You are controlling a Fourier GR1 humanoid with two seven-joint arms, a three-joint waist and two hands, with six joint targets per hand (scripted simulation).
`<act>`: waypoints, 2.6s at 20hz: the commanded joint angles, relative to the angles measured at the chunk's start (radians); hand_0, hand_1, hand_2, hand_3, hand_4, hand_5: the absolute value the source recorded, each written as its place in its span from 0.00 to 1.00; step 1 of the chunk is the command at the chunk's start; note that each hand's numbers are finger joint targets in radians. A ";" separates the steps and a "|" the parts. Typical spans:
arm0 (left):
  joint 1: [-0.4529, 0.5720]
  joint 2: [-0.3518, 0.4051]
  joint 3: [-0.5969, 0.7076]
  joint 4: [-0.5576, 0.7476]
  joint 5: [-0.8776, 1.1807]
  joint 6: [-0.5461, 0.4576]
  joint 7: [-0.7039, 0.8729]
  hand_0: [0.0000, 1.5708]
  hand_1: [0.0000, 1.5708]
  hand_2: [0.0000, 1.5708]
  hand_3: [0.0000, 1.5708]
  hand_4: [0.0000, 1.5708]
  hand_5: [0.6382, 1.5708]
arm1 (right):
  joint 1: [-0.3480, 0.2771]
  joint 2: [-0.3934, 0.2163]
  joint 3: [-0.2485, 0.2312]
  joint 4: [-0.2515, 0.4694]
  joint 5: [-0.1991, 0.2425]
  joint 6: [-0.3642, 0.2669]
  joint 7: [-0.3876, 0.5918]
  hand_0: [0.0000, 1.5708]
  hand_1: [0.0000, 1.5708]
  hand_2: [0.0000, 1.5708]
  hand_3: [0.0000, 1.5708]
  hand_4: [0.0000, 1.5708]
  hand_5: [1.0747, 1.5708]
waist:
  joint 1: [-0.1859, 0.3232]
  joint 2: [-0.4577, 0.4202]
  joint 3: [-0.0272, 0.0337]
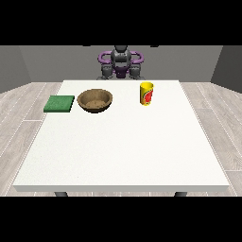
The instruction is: Pick the cup and pour the ball into the bowl, then pick the bowl and place it on the pad
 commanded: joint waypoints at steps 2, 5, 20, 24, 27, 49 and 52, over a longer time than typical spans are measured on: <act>-0.075 -0.008 -0.031 -0.150 -0.025 0.068 0.152 0.00 0.00 0.00 0.00 0.37 0.99 | -0.032 -0.046 -0.061 -0.146 -0.068 0.000 0.136 0.00 0.00 0.00 0.00 0.50 0.95 | -0.006 0.072 -0.0001; -0.187 -0.030 -0.046 -0.073 -0.100 0.120 0.054 0.00 0.00 0.00 0.00 0.38 0.98 | -0.095 -0.011 -0.026 -0.159 -0.021 -0.024 0.056 0.00 0.00 0.00 0.00 0.48 0.96 | -0.052 0.208 -0.0002; -0.196 0.025 0.073 0.334 -0.105 0.012 -0.638 0.00 0.00 0.00 0.00 0.26 0.91 | -0.204 -0.022 -0.133 0.052 -0.077 0.082 -0.349 0.00 0.00 0.00 0.00 0.43 0.95 | -0.070 0.620 -0.0010; -0.220 0.033 0.095 0.512 -0.098 -0.024 -0.728 0.00 0.00 0.00 0.00 0.12 0.89 | -0.182 -0.061 -0.155 0.071 -0.124 0.143 -0.324 0.00 0.00 0.00 0.00 0.43 0.98 | -0.100 0.586 -0.0009; -0.252 0.037 0.082 0.607 -0.116 -0.041 -0.741 0.00 0.00 0.00 0.00 0.00 0.86 | -0.194 -0.056 -0.185 0.199 -0.120 0.145 -0.376 0.00 0.00 0.00 0.00 0.42 0.97 | -0.053 0.518 -0.0005; -0.462 0.097 0.259 1.212 -0.166 0.180 -1.177 0.81 0.81 1.00 1.00 0.86 0.89 | -0.271 -0.221 -0.287 0.121 -0.284 0.296 -0.296 0.00 0.00 0.00 0.11 0.41 0.99 | -0.232 0.648 -0.0018; -0.481 0.043 0.185 1.185 -0.227 0.255 -1.083 0.82 0.82 1.00 1.00 0.89 0.87 | -0.280 -0.251 -0.343 0.250 -0.309 0.308 -0.299 0.00 0.00 0.00 0.10 0.40 0.99 | -0.169 0.564 -0.0005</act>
